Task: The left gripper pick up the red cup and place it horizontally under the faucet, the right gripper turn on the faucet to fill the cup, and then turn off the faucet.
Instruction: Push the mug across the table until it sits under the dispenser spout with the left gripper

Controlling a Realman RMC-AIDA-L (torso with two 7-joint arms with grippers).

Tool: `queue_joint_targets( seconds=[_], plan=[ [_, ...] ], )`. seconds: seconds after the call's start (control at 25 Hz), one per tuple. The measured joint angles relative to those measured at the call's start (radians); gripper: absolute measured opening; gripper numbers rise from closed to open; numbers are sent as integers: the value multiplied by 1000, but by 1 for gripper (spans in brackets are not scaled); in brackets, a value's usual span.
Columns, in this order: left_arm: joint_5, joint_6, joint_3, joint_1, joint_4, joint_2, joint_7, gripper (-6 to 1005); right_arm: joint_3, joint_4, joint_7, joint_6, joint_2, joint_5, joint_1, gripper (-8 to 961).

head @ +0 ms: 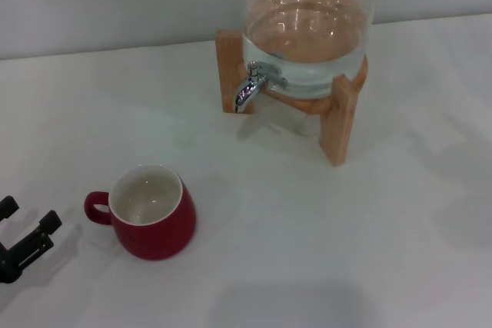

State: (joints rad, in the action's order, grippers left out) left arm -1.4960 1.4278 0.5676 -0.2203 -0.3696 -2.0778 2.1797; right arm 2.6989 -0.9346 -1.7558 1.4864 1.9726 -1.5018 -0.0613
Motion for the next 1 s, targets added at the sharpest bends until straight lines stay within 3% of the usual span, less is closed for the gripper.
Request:
queue_joint_targets(
  seconds=[1.0],
  plan=[
    [50,-56,0,-23,7,-2,-8,875,1,-1,-5,0,0,1,-7,721]
  ],
)
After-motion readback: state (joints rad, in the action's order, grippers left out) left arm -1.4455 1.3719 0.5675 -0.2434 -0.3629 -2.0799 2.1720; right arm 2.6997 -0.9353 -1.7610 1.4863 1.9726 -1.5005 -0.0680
